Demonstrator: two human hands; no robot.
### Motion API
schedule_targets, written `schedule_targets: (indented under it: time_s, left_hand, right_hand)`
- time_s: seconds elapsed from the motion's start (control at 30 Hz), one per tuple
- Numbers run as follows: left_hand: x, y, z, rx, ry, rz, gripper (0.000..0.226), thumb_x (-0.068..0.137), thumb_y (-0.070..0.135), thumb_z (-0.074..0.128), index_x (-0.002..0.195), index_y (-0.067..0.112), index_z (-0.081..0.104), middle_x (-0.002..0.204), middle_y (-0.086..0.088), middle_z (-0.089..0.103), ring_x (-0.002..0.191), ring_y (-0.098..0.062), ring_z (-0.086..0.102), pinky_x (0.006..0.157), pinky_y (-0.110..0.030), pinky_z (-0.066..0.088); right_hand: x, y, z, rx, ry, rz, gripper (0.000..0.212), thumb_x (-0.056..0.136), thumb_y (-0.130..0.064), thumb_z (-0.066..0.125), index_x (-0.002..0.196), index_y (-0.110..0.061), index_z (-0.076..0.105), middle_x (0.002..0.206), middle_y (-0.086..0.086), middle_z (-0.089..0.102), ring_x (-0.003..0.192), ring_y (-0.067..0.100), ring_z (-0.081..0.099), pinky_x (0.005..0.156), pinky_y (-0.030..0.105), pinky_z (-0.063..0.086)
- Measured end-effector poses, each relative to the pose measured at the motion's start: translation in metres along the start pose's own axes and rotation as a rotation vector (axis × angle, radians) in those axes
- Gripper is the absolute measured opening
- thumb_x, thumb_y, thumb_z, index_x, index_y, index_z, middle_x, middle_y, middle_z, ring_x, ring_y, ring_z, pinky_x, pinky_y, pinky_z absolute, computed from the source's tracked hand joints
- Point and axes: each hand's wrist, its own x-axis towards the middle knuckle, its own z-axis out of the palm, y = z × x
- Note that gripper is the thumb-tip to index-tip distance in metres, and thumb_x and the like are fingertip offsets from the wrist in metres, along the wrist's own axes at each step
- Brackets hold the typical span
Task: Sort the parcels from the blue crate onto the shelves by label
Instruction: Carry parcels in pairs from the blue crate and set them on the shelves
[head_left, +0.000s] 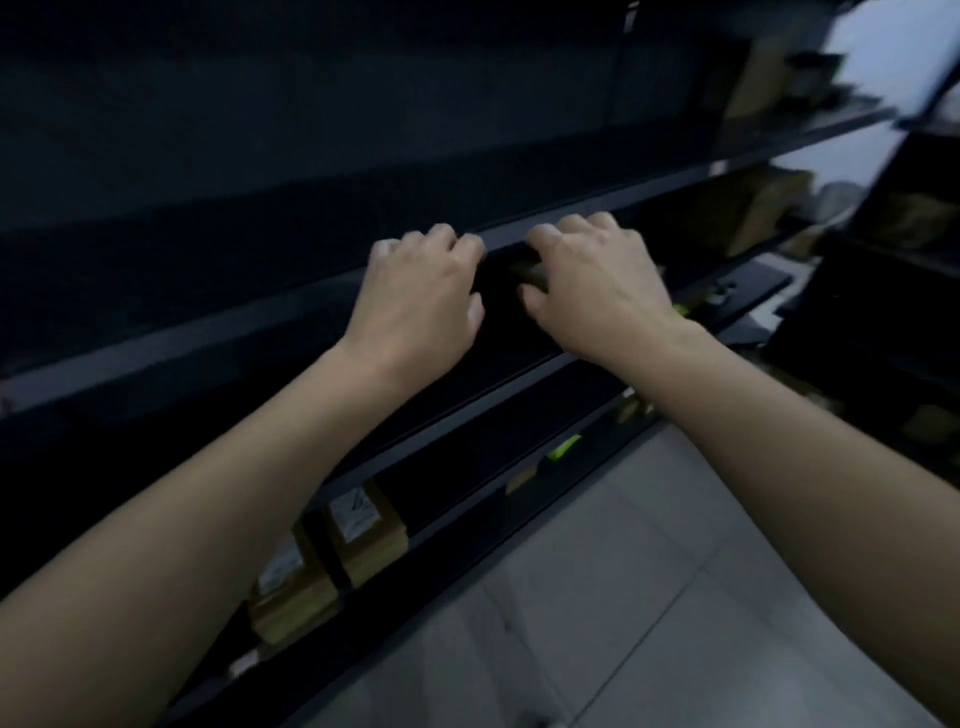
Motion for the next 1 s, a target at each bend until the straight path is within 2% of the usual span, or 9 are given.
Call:
schedule_targets:
  time_s: [0.13,0.27,0.5,0.73,1.0]
  left_hand:
    - [0.024,0.061,-0.019,0.023,0.123,0.17,0.037,0.092,0.026,0.051,0.127,0.011,0.052,0.119,-0.011,0.057,0.107,-0.029,0.054,0.094,-0.041,0.038]
    - [0.042,0.142,-0.025,0.011,0.183,0.323,0.038,0.091,0.024,0.049,0.125,0.008,0.052,0.121,-0.014,0.056,0.111,-0.034,0.052,0.093,-0.044,0.038]
    - [0.08,0.345,-0.018,-0.202,0.282,0.58,0.038,0.088,0.024,0.054,0.123,0.009,0.054,0.12,-0.015,0.057,0.111,-0.036,0.052,0.093,-0.046,0.037]
    - [0.081,0.572,-0.009,-0.466,0.246,0.834,0.038,0.09,0.025,0.053,0.124,0.01,0.053,0.12,-0.013,0.057,0.112,-0.033,0.052,0.095,-0.044,0.037]
    - [0.053,0.775,-0.005,-0.765,0.141,1.146,0.038,0.09,0.024,0.054,0.125,0.01,0.053,0.12,-0.011,0.057,0.11,-0.032,0.053,0.094,-0.042,0.037]
  right_hand:
    - [-0.045,0.052,-0.044,-0.16,0.108,0.177,0.046,0.091,-0.037,0.052,0.131,-0.013,0.05,0.128,0.012,0.055,0.121,0.033,0.045,0.097,0.044,0.037]
    - [-0.098,0.114,-0.076,-0.291,0.138,0.349,0.046,0.09,-0.037,0.056,0.128,-0.011,0.05,0.127,0.014,0.056,0.121,0.036,0.045,0.096,0.046,0.037]
    - [-0.217,0.258,-0.131,-0.471,0.188,0.621,0.048,0.09,-0.036,0.057,0.129,-0.008,0.051,0.124,0.016,0.058,0.118,0.036,0.048,0.095,0.047,0.039]
    - [-0.358,0.392,-0.186,-0.635,0.055,0.919,0.046,0.092,-0.036,0.054,0.129,-0.009,0.05,0.124,0.015,0.057,0.118,0.035,0.047,0.098,0.046,0.037]
    - [-0.508,0.479,-0.229,-0.723,-0.028,1.28,0.043,0.092,-0.035,0.053,0.128,-0.011,0.051,0.124,0.014,0.056,0.118,0.034,0.047,0.095,0.043,0.033]
